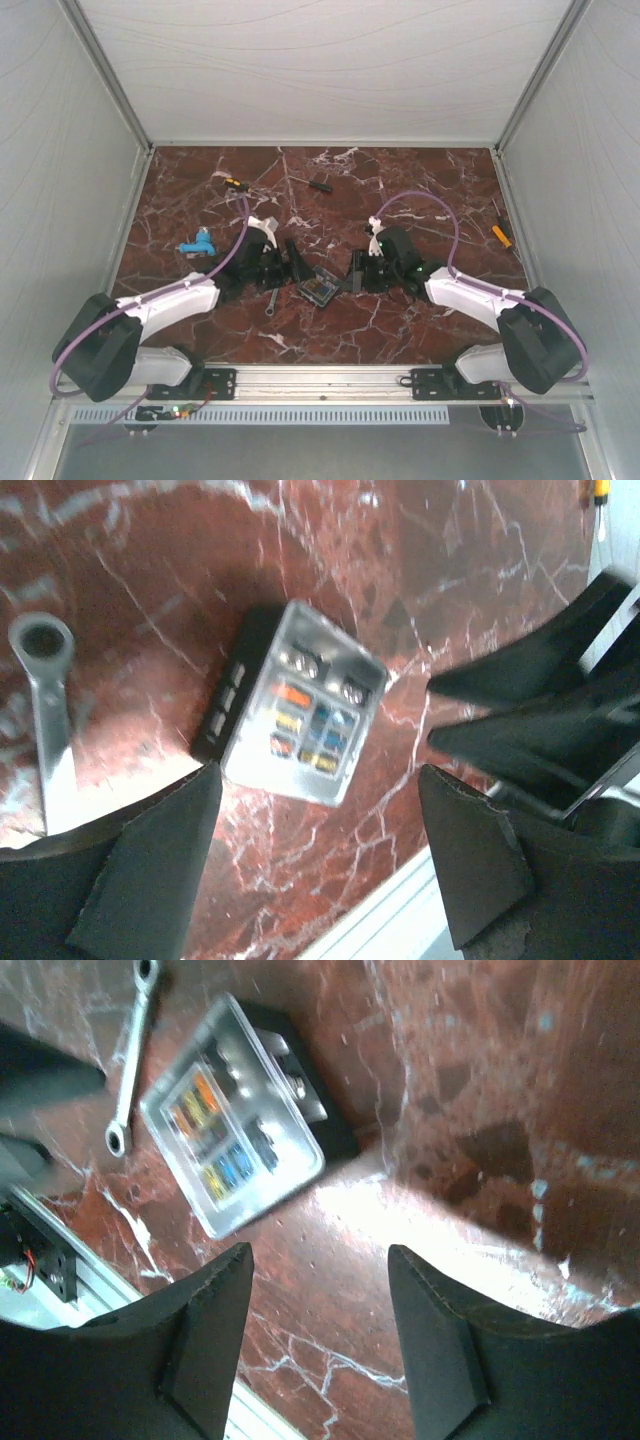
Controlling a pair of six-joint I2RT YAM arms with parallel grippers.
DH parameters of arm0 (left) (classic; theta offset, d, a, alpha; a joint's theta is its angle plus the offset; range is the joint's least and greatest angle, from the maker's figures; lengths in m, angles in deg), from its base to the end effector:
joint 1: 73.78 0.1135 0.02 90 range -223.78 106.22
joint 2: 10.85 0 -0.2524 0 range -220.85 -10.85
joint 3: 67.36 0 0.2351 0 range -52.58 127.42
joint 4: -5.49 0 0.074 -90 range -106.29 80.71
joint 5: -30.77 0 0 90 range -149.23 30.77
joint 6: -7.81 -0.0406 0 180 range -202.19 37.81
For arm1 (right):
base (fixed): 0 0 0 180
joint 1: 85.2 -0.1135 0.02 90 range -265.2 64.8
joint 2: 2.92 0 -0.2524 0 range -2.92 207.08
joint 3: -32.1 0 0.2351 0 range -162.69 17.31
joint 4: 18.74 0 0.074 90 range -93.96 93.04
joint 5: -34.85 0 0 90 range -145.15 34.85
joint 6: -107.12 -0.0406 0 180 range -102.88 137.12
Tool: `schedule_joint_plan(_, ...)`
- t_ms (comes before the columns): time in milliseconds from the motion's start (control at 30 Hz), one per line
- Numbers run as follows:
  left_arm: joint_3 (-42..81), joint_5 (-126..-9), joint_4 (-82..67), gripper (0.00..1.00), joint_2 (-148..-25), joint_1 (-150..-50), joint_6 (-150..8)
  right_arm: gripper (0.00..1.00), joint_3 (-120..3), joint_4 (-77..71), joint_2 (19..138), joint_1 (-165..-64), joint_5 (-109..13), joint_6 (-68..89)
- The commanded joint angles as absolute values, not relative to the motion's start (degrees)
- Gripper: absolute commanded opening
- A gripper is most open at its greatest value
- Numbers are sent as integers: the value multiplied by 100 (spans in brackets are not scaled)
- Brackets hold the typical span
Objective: Snap on the fuse box
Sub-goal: Close the fuse box cover on the fuse box base.
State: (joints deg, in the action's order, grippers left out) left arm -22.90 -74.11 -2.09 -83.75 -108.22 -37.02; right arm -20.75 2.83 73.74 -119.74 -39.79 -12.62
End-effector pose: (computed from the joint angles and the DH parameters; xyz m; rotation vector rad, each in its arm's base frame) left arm 0.1954 -0.1466 0.1762 -0.0649 2.3833 -1.0143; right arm 0.2051 0.1542 0.1836 -0.2422 2.4847 0.8288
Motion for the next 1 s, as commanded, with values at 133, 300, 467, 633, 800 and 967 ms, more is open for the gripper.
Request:
schedule_joint_plan(133, -1469, -7925, 152, 80, -9444, -10451, -4308, 59, -1363, -920, 7371, -11964, -3295, -2240)
schedule_joint_plan(300, -1575, -8605, 532, 79, -9993, -10450, -3918, 61, -1536, -1285, 7944, -11960, -3129, -2421)
schedule_joint_plan(467, -2102, -8971, 1162, 79, -9903, -10473, -3322, 61, -2048, -1473, 8587, -11824, -2895, -2456)
schedule_joint_plan(633, -2472, -8999, 1768, 80, -9759, -10662, -2916, 62, -2872, -1463, 9222, -11765, -2665, -2269)
schedule_joint_plan(800, -2596, -8746, 2191, 81, -9814, -10789, -2603, 66, -3272, -1347, 9427, -11662, -2848, -2212)
schedule_joint_plan(967, -2528, -8301, 2231, 82, -9859, -11016, -2494, 70, -2856, -1002, 8850, -11160, -3241, -1978)
